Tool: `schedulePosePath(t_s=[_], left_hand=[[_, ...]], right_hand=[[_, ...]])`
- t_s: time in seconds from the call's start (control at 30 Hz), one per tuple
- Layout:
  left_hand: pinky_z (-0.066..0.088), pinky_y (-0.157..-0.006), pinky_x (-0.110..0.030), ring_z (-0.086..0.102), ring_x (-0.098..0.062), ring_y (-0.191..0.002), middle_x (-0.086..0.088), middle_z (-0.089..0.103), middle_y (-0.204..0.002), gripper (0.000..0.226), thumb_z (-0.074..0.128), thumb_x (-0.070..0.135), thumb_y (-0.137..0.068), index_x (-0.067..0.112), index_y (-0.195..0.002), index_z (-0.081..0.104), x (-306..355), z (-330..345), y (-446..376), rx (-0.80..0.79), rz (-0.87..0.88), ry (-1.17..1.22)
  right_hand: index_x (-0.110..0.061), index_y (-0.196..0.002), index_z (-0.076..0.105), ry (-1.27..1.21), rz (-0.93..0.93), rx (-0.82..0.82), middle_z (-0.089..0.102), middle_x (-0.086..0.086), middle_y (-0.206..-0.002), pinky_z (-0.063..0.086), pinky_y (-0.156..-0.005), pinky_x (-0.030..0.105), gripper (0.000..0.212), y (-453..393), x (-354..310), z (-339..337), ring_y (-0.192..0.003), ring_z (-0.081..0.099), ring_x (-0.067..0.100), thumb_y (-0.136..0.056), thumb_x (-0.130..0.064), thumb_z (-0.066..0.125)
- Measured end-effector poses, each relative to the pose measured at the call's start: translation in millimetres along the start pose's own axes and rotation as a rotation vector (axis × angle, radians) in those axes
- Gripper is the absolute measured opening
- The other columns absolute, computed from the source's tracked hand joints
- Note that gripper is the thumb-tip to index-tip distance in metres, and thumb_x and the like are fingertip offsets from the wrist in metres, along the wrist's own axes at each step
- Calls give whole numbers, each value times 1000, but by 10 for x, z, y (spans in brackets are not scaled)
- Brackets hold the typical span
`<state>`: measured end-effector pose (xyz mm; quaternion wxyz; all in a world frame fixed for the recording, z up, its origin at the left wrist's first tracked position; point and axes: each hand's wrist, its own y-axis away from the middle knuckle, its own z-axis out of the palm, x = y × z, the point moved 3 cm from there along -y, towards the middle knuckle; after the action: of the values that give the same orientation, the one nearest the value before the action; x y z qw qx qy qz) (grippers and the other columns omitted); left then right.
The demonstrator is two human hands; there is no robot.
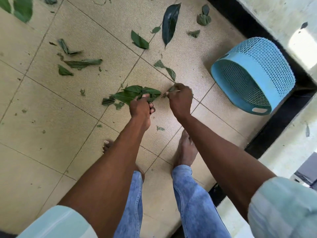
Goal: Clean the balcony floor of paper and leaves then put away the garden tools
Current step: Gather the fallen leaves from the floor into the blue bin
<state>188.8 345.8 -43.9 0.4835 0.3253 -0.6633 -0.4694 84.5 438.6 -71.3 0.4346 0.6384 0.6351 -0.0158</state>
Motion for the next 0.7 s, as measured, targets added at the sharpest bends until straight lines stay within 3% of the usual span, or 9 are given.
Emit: schedulePosePath(t_s=[0.07, 0.13, 0.2, 0.27, 0.37, 0.47, 0.53, 0.6, 0.7], left_hand=[[32, -43, -22, 39, -8, -51, -4, 54, -84, 17, 48, 5, -100, 6, -112, 59, 12, -66, -32, 15, 1, 14], [32, -45, -23, 39, -9, -53, -5, 53, -86, 14, 48, 6, -100, 11, -108, 59, -2, -131, -53, -4, 0, -19], [33, -45, -23, 39, -9, -53, -5, 53, -86, 21, 50, 5, -99, 8, -119, 57, -39, -206, -90, -9, -6, -42], [33, -44, -22, 39, -9, -52, -5, 52, -87, 25, 52, 4, -98, 5, -123, 57, -76, -270, -120, -10, -12, -69], [34, -42, -21, 40, -9, -52, -5, 50, -88, 22, 51, 3, -98, 3, -118, 60, -132, -301, -89, -14, -10, -116], [33, -40, -21, 39, -9, -51, -4, 47, -82, 18, 48, 4, -99, 3, -112, 61, -191, -240, -14, -19, -18, -127], [33, -40, -21, 39, -9, -51, -4, 49, -84, 17, 46, 3, -99, 3, -110, 60, -218, -182, 12, -30, -22, -119], [33, -41, -22, 40, -9, -51, -5, 50, -87, 18, 46, 2, -99, 3, -110, 60, -235, -127, 8, -44, -21, -125], [33, -42, -22, 40, -9, -52, -4, 49, -84, 17, 46, 3, -100, 5, -106, 61, -244, -89, -31, -51, -21, -139]], right_hand=[[-12, -116, 61, 174, -77, 21, 52, 9, -116, 42, -74, 24, 37, -97, 100, 120, -95, 48, 17, -79, -12, 69], [-9, -122, 56, 387, -243, -23, 43, 15, -126, 43, -80, 28, 38, -100, 207, 232, -112, 42, 25, -85, -10, 63], [-3, -115, 59, 561, -402, -63, 46, 16, -123, 51, -77, 37, 27, -40, 287, 284, -111, 44, 30, -88, -2, 54], [1, -109, 61, 618, -453, -100, 51, 16, -114, 49, -71, 36, 23, -34, 332, 247, -100, 51, 31, -90, 1, 48], [-2, -106, 62, 507, -323, -84, 59, 13, -99, 39, -65, 29, 25, -6, 348, 93, -84, 58, 29, -88, 1, 46], [-6, -110, 56, 199, -56, 15, 60, 3, -87, 46, -66, 29, 26, 71, 418, -104, -77, 58, 21, -85, -1, 51], [-6, -97, 63, 111, 38, 50, 64, 5, -84, 45, -63, 25, 17, 11, 524, -191, -77, 60, 22, -82, -1, 57], [-9, -83, 68, 152, 9, 77, 65, 12, -88, 40, -60, 16, 14, -102, 590, -243, -80, 62, 26, -77, -1, 59], [-11, -86, 71, 290, -155, 50, 51, 12, -117, 44, -89, 27, 14, -209, 613, -215, -108, 50, 29, -76, -4, 64]])
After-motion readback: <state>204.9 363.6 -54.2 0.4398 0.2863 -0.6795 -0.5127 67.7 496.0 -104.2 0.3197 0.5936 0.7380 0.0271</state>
